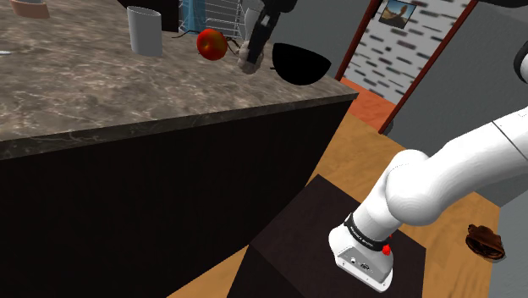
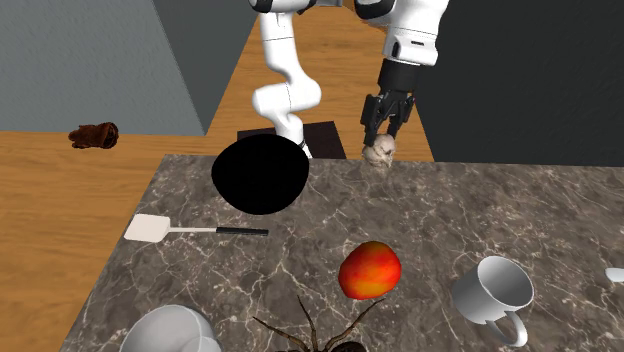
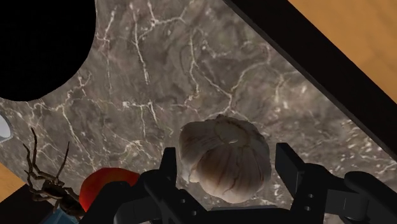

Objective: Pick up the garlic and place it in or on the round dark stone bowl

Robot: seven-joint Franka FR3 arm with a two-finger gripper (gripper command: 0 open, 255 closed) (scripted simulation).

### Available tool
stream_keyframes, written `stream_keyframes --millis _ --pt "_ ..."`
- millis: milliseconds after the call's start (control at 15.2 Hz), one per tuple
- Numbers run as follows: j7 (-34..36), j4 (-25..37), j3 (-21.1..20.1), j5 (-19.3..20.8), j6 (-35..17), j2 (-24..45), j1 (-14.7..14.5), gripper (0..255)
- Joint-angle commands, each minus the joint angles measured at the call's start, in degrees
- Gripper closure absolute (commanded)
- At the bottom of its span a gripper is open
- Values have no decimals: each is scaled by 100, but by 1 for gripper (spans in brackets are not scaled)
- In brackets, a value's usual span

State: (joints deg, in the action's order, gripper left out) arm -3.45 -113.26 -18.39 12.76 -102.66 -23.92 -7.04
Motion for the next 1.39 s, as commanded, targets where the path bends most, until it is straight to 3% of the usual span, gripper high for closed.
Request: stream_keyframes --millis 0,1056,1320 --pt "-34 184 -3 5 136 46 11 255" --pt "-275 1902 -101 111 1343 552 100 255" --pt "-854 1422 400 15 1137 109 201 255"
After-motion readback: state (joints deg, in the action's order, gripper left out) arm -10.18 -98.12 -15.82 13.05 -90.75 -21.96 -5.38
